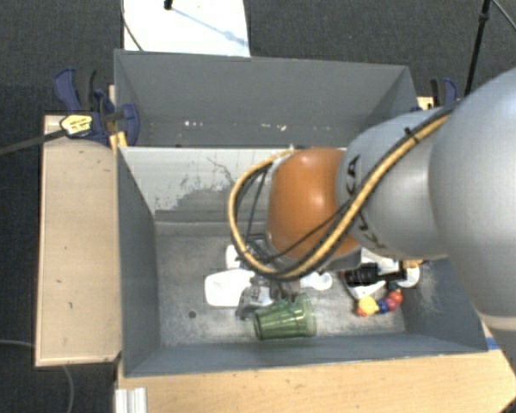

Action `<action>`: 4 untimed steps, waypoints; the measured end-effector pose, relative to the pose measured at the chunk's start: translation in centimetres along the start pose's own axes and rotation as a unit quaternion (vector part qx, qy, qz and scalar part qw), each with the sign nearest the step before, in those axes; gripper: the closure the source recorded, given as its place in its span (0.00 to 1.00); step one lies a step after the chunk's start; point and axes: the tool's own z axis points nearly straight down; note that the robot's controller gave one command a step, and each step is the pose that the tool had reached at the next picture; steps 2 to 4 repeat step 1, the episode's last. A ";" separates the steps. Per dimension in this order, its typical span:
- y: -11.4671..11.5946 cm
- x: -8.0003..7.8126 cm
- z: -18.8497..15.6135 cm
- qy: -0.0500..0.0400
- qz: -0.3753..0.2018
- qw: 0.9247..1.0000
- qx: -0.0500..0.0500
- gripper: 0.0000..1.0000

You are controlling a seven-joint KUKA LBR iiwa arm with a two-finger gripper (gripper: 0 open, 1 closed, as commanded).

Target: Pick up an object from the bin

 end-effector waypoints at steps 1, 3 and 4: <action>-0.1 0.1 -1.3 0.002 0.000 1.000 0.001 1.00; -0.1 0.1 -1.3 0.002 0.000 1.000 0.001 1.00; -0.1 0.1 -1.3 0.002 0.000 1.000 0.001 1.00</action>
Offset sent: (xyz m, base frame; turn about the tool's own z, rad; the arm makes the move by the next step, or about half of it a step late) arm 0.0001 0.0001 0.0125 0.0000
